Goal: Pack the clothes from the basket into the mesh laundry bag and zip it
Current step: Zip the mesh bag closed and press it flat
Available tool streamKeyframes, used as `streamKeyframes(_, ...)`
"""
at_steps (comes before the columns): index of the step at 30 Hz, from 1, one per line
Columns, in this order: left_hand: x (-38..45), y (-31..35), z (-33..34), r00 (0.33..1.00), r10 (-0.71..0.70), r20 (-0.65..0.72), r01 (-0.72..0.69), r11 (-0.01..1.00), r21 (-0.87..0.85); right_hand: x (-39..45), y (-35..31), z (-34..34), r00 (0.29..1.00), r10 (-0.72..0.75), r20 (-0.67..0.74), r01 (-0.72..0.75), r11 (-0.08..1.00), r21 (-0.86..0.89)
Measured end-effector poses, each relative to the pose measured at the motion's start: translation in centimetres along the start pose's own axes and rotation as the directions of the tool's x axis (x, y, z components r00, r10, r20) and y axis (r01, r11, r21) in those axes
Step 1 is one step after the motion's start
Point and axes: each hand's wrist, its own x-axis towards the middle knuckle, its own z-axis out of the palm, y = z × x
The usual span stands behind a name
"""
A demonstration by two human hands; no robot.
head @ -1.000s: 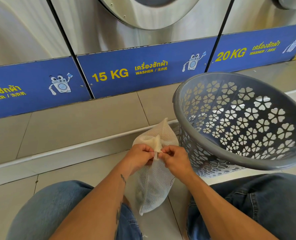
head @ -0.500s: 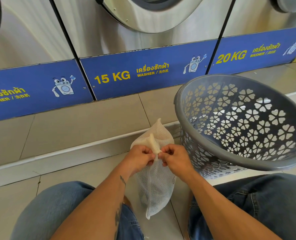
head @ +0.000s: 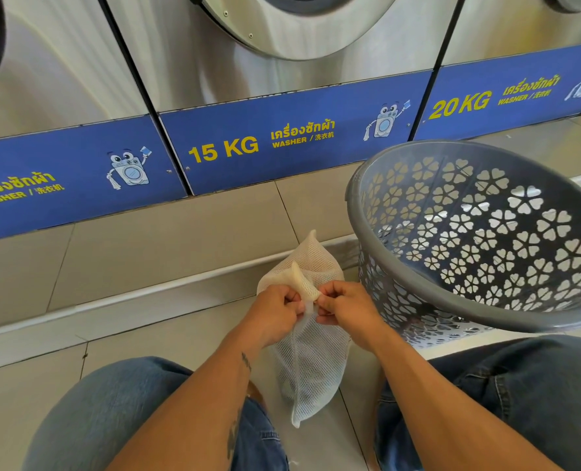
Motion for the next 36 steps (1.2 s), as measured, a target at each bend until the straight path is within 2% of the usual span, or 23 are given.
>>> streamKeyframes(5, 0.2, -0.2, 0.1, 0.999, -0.052, 0.004, 0.051, 0.975, -0.218, 0.1, 0.2, 0.8, 0.999, -0.040, -0.023, 0.038, 0.996, -0.085)
streamKeyframes(10, 0.0, -0.3, -0.1, 0.999, -0.047, -0.009, 0.043, 0.961, -0.272, -0.2, 0.7, 1.7, 0.990, -0.129, -0.054, 0.120, 0.981, -0.153)
streamKeyframes(17, -0.5, -0.6, -0.2, 0.998, -0.043, 0.034, 0.051, 0.953, -0.298, -0.5, 0.9, 2.0, 0.986, -0.156, -0.053, 0.141, 0.966, -0.219)
streamKeyframes(21, -0.5, -0.7, -0.4, 0.998, -0.057, -0.009, 0.053, 0.968, -0.244, -0.6, 0.5, 1.6, 0.995, -0.100, -0.012, 0.098, 0.989, -0.107)
streamKeyframes(23, -0.6, -0.5, -0.5, 0.997, -0.049, -0.054, 0.040, 0.987, -0.155, -0.5, 0.2, 1.3, 0.996, -0.084, 0.002, 0.084, 0.989, -0.124)
streamKeyframes(26, -0.8, 0.2, -0.8, 0.995, 0.014, -0.096, -0.008, 0.998, 0.069, -0.1, -0.1, 1.0, 0.996, -0.093, -0.003, 0.089, 0.961, -0.262)
streamKeyframes(29, -1.2, 0.8, -1.0, 0.986, 0.089, -0.140, -0.051, 0.965, 0.258, 0.2, -0.5, 1.2, 0.987, -0.160, 0.035, 0.158, 0.874, -0.459)
streamKeyframes(32, -1.3, 0.8, -1.1, 0.982, 0.102, -0.159, -0.052, 0.955, 0.291, 0.1, -1.0, 1.4, 0.967, -0.241, 0.079, 0.242, 0.784, -0.572)
streamKeyframes(36, -1.7, 0.8, -1.2, 0.976, 0.121, -0.181, -0.071, 0.963, 0.261, 0.1, -1.0, 1.0, 0.966, -0.225, 0.125, 0.256, 0.783, -0.567)
